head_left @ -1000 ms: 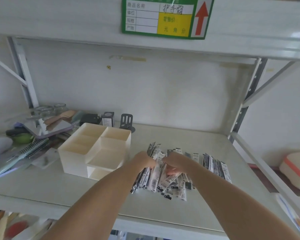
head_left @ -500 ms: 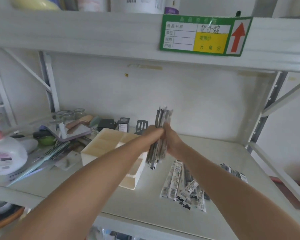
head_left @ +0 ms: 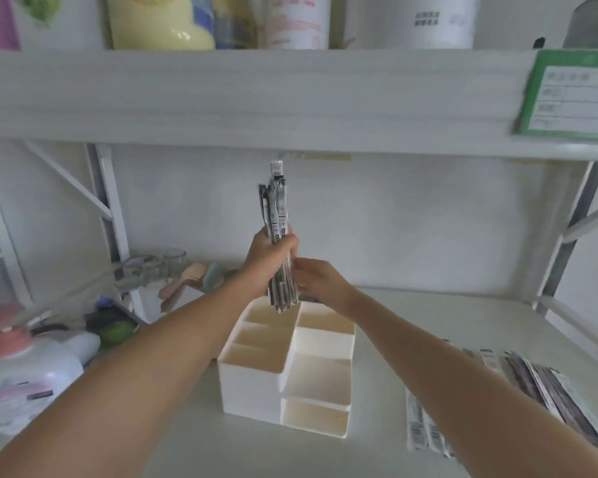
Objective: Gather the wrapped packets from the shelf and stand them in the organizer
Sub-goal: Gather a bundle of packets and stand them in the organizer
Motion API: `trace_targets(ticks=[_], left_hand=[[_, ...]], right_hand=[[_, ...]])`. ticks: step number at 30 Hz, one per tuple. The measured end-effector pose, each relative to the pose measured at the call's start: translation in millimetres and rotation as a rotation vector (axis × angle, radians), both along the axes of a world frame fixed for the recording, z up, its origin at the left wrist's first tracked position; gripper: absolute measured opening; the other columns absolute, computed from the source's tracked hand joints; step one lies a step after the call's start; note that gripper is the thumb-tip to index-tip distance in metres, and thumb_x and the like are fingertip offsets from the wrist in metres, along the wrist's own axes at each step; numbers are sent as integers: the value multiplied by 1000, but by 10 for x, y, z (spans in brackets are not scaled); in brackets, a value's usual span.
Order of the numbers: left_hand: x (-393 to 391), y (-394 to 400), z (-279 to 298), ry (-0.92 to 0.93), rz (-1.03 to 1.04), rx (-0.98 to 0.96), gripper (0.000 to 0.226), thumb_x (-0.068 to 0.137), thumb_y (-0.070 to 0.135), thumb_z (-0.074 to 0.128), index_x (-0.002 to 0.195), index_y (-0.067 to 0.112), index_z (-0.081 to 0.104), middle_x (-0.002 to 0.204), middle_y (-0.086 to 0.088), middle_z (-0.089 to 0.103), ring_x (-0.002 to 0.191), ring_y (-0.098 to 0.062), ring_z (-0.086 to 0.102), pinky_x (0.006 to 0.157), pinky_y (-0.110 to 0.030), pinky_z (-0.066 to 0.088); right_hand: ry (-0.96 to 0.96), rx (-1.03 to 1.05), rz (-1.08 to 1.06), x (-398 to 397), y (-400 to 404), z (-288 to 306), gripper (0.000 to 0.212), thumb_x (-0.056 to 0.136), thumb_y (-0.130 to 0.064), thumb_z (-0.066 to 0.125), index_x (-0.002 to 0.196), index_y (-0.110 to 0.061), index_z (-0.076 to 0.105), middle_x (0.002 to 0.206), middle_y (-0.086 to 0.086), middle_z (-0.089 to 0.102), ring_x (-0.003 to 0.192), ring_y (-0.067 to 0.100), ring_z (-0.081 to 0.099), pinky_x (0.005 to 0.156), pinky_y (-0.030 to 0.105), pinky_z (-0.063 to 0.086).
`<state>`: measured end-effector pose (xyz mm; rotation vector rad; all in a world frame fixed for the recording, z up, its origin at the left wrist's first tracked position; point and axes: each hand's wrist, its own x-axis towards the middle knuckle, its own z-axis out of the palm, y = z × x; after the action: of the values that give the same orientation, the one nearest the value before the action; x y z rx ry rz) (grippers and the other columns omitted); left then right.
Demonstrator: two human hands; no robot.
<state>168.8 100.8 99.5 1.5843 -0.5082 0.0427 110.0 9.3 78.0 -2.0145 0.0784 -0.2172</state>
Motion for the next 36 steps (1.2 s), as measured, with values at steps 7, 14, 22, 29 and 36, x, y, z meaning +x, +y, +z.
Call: trace_targets(ticks=[7, 14, 22, 29, 36], left_hand=[[293, 192, -488, -20, -274, 203, 21, 90, 30, 53, 74, 25, 66, 88, 10, 67, 87, -7, 60, 79, -24, 48], [470, 275, -577, -12, -506, 365, 28, 79, 18, 71, 104, 30, 62, 93, 14, 66, 96, -5, 63, 85, -15, 51], [492, 340, -596, -192, -541, 582, 61, 70, 7, 78, 116, 23, 41, 98, 21, 54, 90, 12, 57, 75, -2, 47], [308, 399, -246, -79, -397, 383, 119, 47, 69, 73, 143, 18, 27, 137, 9, 46, 124, -7, 41, 105, -27, 32], [-396, -479, 260, -353, -219, 398, 48, 91, 32, 53, 133, 10, 43, 128, 4, 52, 127, -10, 45, 99, -18, 29]], right_hand=[[120, -414, -84, 274, -72, -343, 27, 89, -18, 55, 63, -26, 56, 65, -20, 41, 61, -7, 38, 61, 12, 37], [121, -575, -142, 362, -43, -481, 15, 72, -37, 69, 85, -31, 63, 102, -6, 58, 103, 19, 51, 97, 41, 41], [200, -473, 150, 166, -127, -395, 56, 73, -45, 67, 127, -35, 53, 146, -8, 35, 133, 14, 36, 113, 40, 31], [303, -597, 11, -319, -439, -92, 58, 85, -46, 56, 132, -13, 46, 135, 7, 49, 125, 22, 48, 102, 30, 39], [360, -569, -345, -795, -1294, -144, 47, 100, -34, 20, 94, -2, 54, 84, 14, 53, 79, 20, 53, 79, 32, 40]])
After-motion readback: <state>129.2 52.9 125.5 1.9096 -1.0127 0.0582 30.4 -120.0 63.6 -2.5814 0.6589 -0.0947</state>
